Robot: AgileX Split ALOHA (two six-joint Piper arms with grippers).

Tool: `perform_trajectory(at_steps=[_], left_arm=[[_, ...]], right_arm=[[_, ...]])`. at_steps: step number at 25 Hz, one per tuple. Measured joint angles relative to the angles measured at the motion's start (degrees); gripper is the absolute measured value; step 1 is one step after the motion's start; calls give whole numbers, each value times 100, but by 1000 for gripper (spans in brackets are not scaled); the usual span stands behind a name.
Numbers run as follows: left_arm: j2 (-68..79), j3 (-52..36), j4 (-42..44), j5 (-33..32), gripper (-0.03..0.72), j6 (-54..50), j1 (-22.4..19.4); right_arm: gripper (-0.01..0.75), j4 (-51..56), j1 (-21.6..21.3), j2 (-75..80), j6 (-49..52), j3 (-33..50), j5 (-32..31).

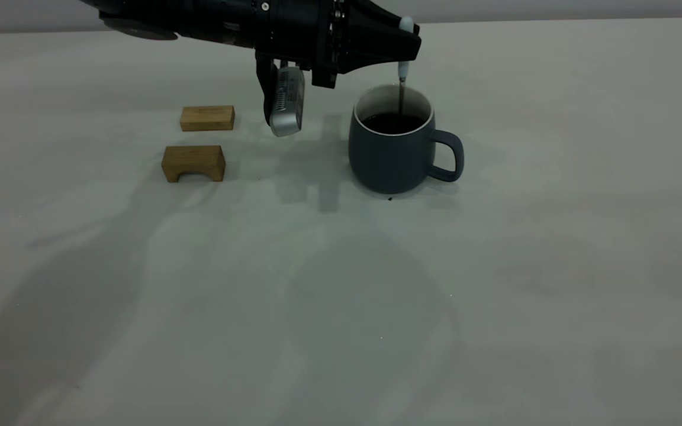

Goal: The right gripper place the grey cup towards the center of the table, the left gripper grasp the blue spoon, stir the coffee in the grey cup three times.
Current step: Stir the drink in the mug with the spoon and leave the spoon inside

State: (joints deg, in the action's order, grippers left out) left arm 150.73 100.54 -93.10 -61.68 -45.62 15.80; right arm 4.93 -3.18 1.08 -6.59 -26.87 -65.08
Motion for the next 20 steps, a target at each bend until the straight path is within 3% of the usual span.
perform_trajectory(at_steps=[5,10,15,20], left_arm=[[0,0,270,-268,151,-904,0],[-20,5,347,298,151,-1382,0],[-128,5,296,919,151,-763,0],[-132,5,49,527,151,-30,0]], right_arm=[[592,0,0,0,0,0,0],[592,0,0,0,0,0,0],[592,0,0,0,0,0,0],[592,0,0,0,0,0,0]])
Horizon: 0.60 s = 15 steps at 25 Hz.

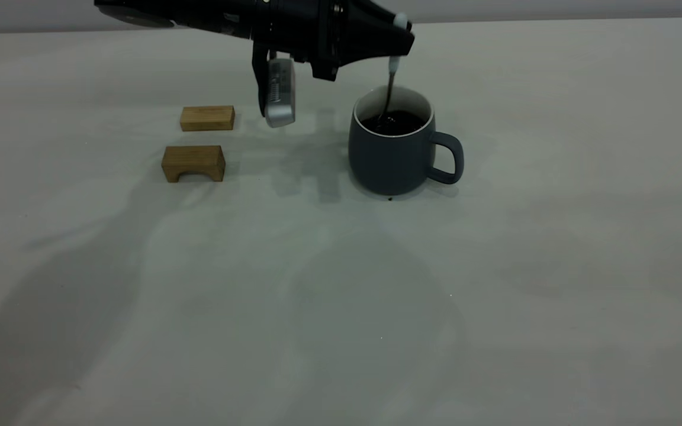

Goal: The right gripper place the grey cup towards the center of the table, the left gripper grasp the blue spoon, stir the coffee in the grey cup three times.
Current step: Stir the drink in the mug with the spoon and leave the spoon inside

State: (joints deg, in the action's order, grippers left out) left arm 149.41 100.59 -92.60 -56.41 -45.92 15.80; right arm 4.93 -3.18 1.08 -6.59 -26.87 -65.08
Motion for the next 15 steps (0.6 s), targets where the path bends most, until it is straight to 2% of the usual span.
perform_trajectory(at_steps=[4,7,10,15], left_arm=[[0,1,-6,-565,151,-293,0],[0,6,191,-712,151,-891,0],[0,6,484,-610,151,-1174,0],[0,6,749,70,151,-1097,0]], right_arm=[[592,0,0,0,0,0,0],[592,0,0,0,0,0,0],[592,0,0,0,0,0,0],[592,0,0,0,0,0,0]])
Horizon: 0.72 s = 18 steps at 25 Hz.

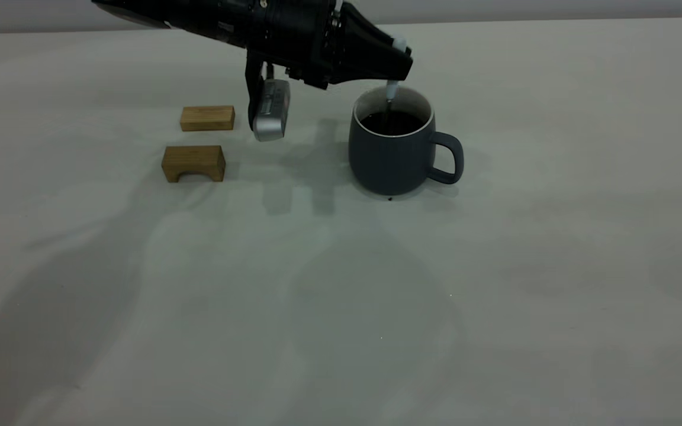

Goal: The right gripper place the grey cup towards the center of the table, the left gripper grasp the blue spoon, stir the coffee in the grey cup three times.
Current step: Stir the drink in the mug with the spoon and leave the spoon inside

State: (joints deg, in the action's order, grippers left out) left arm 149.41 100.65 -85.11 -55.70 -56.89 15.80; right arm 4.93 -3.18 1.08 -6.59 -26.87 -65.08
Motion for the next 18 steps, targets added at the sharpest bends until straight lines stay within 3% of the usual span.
perform_trajectory(at_steps=[10,18], left_arm=[[0,0,-245,245,151,344,0],[0,0,-245,-54,177,399,0]], right_arm=[[592,0,0,0,0,0,0],[592,0,0,0,0,0,0]])
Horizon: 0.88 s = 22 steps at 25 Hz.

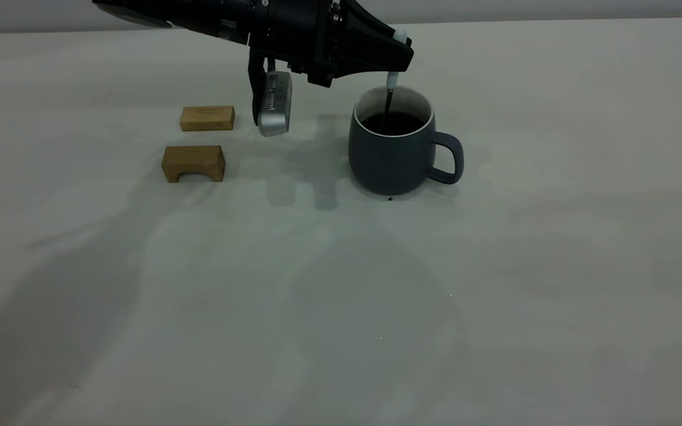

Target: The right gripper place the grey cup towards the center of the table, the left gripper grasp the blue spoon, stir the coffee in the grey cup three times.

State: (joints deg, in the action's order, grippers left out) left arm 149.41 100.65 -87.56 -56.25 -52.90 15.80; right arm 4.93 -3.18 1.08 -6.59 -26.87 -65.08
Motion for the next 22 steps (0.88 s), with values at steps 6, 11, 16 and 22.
perform_trajectory(at_steps=[6,11,16,22], left_arm=[[0,0,0,-189,412,668,0],[-32,0,3,-344,505,1623,-80],[-427,0,356,-511,509,4055,-199],[-1340,0,1305,-531,509,8563,-383]], right_arm=[[592,0,0,0,0,0,0],[592,0,0,0,0,0,0],[592,0,0,0,0,0,0],[592,0,0,0,0,0,0]])
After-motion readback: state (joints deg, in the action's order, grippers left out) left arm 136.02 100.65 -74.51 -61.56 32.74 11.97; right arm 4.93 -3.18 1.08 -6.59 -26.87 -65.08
